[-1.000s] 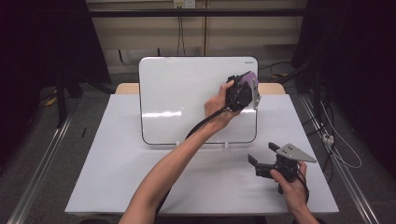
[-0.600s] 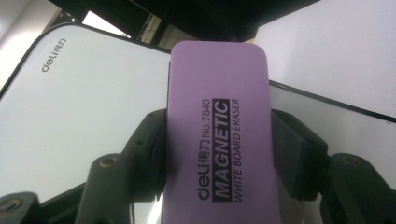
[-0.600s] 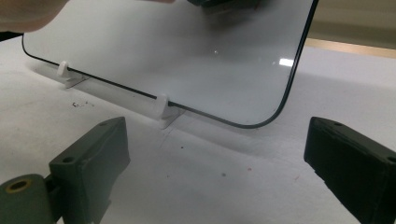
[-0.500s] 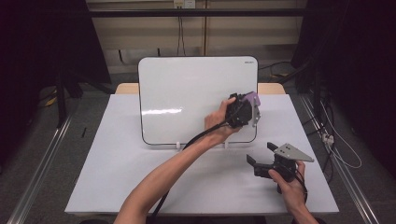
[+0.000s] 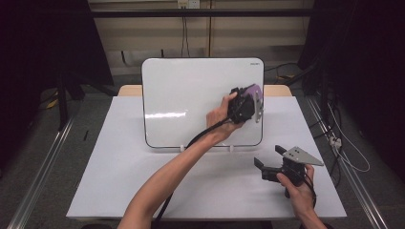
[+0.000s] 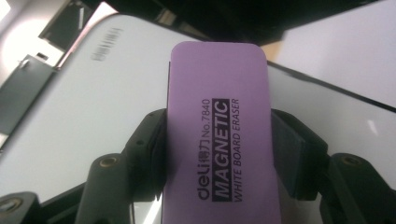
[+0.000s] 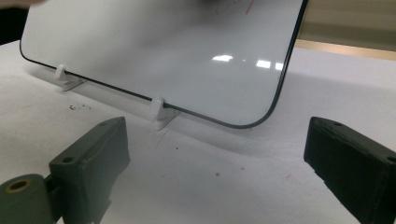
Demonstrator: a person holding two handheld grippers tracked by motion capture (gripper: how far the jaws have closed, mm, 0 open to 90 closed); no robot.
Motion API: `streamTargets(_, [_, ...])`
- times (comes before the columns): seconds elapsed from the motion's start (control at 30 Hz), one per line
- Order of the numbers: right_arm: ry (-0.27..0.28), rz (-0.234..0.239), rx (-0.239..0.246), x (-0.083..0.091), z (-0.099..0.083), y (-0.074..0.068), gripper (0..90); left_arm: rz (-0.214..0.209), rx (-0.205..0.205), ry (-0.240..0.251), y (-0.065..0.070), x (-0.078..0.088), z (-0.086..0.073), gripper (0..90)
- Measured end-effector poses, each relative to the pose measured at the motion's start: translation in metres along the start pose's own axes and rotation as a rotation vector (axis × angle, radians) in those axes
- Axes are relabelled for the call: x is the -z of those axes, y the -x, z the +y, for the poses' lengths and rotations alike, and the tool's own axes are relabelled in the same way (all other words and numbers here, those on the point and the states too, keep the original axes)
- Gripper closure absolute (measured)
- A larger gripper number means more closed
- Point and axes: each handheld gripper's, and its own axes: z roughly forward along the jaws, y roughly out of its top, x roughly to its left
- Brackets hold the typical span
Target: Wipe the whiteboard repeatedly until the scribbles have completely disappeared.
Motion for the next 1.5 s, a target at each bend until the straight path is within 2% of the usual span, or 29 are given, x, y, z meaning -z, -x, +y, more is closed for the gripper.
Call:
streamTargets(0.2, [0.001, -0.015, 0.004, 0.001, 0.002, 0.002, 6.4, -0.079, -0.005, 0.006, 0.033, 0.011, -0.011, 41.4])
streamTargets(0.23, [0.001, -0.015, 0.003, 0.001, 0.002, 0.002, 6.4, -0.084, -0.028, 0.005, 0.039, 0.013, -0.013, 41.4])
streamTargets(0.33, [-0.001, -0.014, 0.007, 0.001, 0.001, 0.003, 6.4, -0.094, -0.06, 0.009, 0.05, 0.018, -0.018, 41.4])
streamTargets(0.37, [-0.003, -0.012, 0.004, 0.0, 0.001, 0.002, 6.4, -0.104, -0.059, 0.011, 0.048, 0.018, -0.018, 41.4])
streamTargets(0.43, [-0.002, -0.007, 0.008, 0.0, 0.001, 0.001, 6.4, -0.119, -0.007, 0.01, 0.041, 0.017, -0.02, 41.4])
streamTargets(0.6, [-0.005, -0.008, 0.008, 0.0, 0.001, 0.001, 6.4, -0.065, 0.035, 0.009, 0.016, 0.015, -0.021, 41.4])
streamTargets(0.67, [-0.004, -0.009, 0.007, 0.0, 0.001, 0.001, 6.4, -0.048, 0.065, 0.01, 0.003, 0.014, -0.021, 41.4])
streamTargets(0.73, [-0.005, -0.008, 0.003, 0.0, 0.001, 0.0, 6.4, -0.033, 0.066, -0.001, -0.008, 0.013, -0.02, 41.4])
streamTargets(0.8, [-0.005, -0.005, 0.008, -0.001, 0.001, 0.0, 6.4, -0.02, 0.101, 0.002, -0.017, 0.014, -0.02, 41.3])
streamTargets(0.87, [-0.005, -0.006, 0.006, -0.001, 0.001, 0.0, 6.4, -0.041, 0.164, 0.016, -0.024, 0.017, -0.022, 41.4])
streamTargets(0.97, [-0.007, -0.006, 0.001, -0.001, 0.001, 0.0, 6.4, -0.065, 0.194, 0.034, -0.024, 0.023, -0.024, 41.4])
streamTargets(1.13, [0.002, -0.003, 0.005, -0.002, 0.002, -0.001, 6.4, -0.106, 0.236, 0.081, -0.016, 0.037, -0.026, 41.3])
streamTargets(1.23, [0.005, -0.002, 0.004, -0.003, 0.003, -0.001, 6.4, -0.114, 0.264, 0.105, -0.014, 0.047, -0.03, 41.3])
streamTargets(1.5, [0.012, 0.008, -0.008, -0.005, 0.006, -0.005, 6.8, -0.136, 0.392, 0.145, -0.018, 0.073, -0.051, 41.3])
